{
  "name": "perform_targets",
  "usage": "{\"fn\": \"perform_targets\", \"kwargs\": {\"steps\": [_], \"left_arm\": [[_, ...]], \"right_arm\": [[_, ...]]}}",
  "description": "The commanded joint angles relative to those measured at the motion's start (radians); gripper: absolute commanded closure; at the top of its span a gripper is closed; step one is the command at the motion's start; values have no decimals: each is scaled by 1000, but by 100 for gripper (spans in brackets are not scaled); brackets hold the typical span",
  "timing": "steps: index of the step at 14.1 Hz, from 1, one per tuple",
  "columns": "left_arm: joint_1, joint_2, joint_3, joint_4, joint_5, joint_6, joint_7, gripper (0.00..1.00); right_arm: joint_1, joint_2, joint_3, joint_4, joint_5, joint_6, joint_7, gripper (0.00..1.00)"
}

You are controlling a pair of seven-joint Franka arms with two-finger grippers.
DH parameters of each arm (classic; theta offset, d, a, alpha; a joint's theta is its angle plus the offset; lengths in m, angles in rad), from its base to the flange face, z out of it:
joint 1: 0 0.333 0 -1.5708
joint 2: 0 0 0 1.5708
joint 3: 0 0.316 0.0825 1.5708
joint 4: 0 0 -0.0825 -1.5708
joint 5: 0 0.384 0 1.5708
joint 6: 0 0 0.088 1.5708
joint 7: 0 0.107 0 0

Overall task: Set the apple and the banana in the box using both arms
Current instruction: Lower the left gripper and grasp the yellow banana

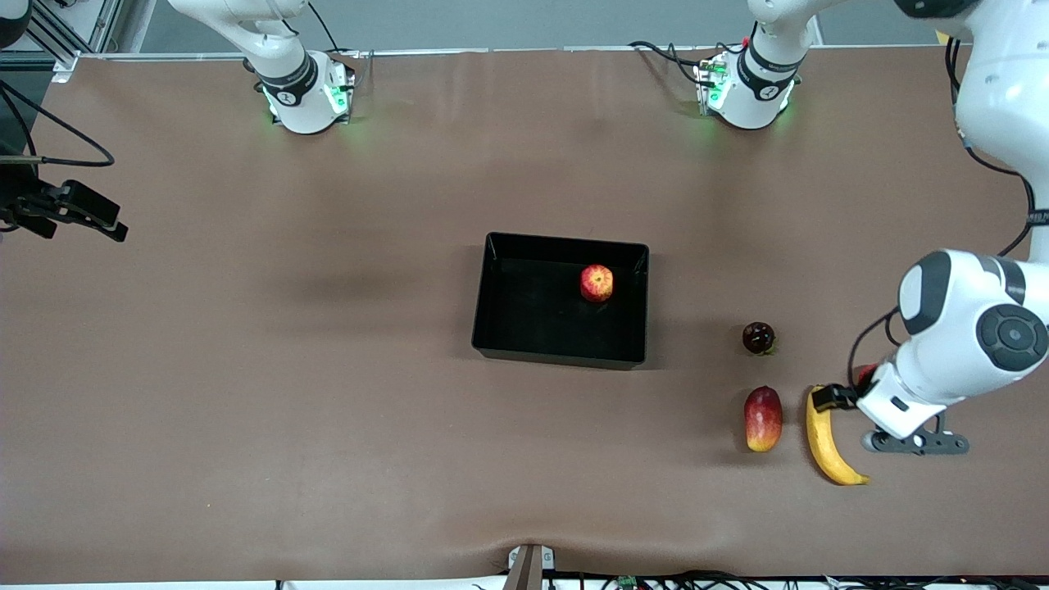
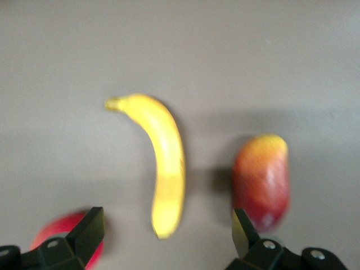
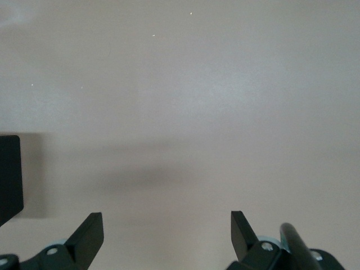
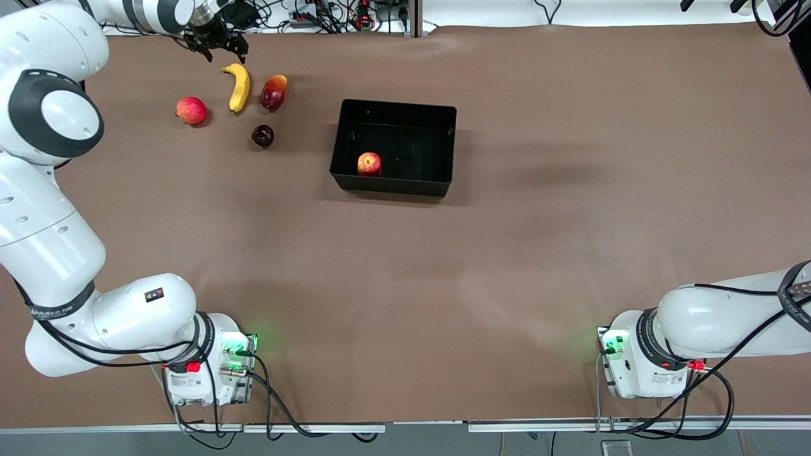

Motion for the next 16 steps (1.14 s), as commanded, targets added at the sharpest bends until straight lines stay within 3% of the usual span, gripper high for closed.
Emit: {"fn": "perform_targets", "kwargs": {"steps": [1,4,6,10,12,15,16], "left_arm": [[-92,83,103,82,-8,77,28,0],[-179,128,211,110,-17,143,12,0],[-176,158,214,110,-15,177,15,0],[-170,189,214,105,-12,191,17,14],[-170,192,216,102,-9,191,12,33],[-170,183,220,101,-11,186,15,88],[-172,175,220,101,-5,179,28,100]], "right_arm": [[-23,-4,11,3,-6,-7,-7,0],[-23,-4,11,4,-5,-4,-7,0],[-23,-4,11,4,-3,-5,-7,0],[-23,-1,11,4,1,-2,-9,0],[-20,-4,11,4,1,-5,-9,0],[-23,-4,11,4,1,-7,-10,0],[-22,-4,11,4,1,-7,-9,0]]}}
